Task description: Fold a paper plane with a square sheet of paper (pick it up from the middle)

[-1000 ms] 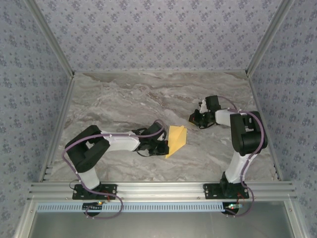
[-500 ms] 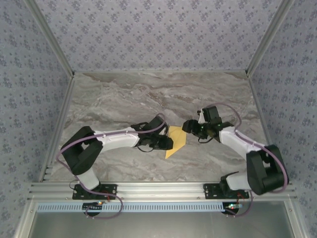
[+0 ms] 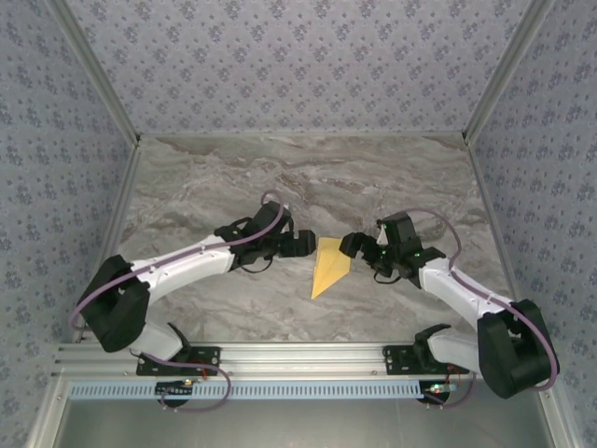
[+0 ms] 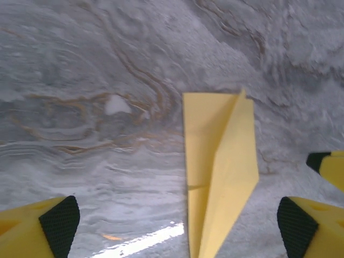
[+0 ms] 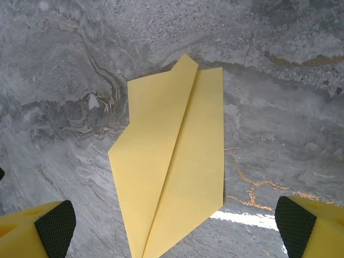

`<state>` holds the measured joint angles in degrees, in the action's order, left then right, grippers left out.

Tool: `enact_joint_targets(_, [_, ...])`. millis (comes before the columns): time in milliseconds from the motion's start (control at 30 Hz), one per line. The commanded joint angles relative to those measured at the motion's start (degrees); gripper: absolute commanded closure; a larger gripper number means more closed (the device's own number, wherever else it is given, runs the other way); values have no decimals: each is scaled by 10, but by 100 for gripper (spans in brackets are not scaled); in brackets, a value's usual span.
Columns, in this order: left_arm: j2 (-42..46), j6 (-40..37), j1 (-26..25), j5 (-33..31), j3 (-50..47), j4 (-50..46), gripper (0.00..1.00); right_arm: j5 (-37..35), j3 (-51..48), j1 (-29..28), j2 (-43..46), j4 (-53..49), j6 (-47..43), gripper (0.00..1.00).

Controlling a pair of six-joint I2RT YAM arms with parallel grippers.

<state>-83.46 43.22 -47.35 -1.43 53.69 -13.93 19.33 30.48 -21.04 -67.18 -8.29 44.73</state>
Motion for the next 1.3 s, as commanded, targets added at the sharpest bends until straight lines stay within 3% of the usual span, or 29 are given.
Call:
enact_joint_targets(0, [26,-7,24,-35,-32,-8,1,10,-7,-5,-9,36,37,0])
enact_joint_targets(233, [80,39,84,-25,-112,46,1,5,-23,-29,-46,114,112,0])
enact_joint_targets(400, [100,57,100,-11,-141,60,1,-1,-22,-49,-90,161,153,2])
enact_joint_targets(700, [104,58,104,23,-147,50,1,-20,8,-74,-145,170,152,23])
enact_joint_targets(800, [100,58,104,33,-144,52,1,-18,18,-75,-154,167,146,35])
enact_joint_targets(867, [95,59,104,50,-144,60,1,-24,25,-75,-157,157,140,41])
enact_joint_targets(1000, [81,61,104,124,-148,114,3,-33,37,-75,-163,139,130,42])
enact_joint_targets(1167, [37,100,89,222,-154,226,15,-32,55,-75,-187,135,124,42])
enact_joint_targets(1267, [6,113,59,249,-140,272,22,-32,60,-73,-194,135,122,42])
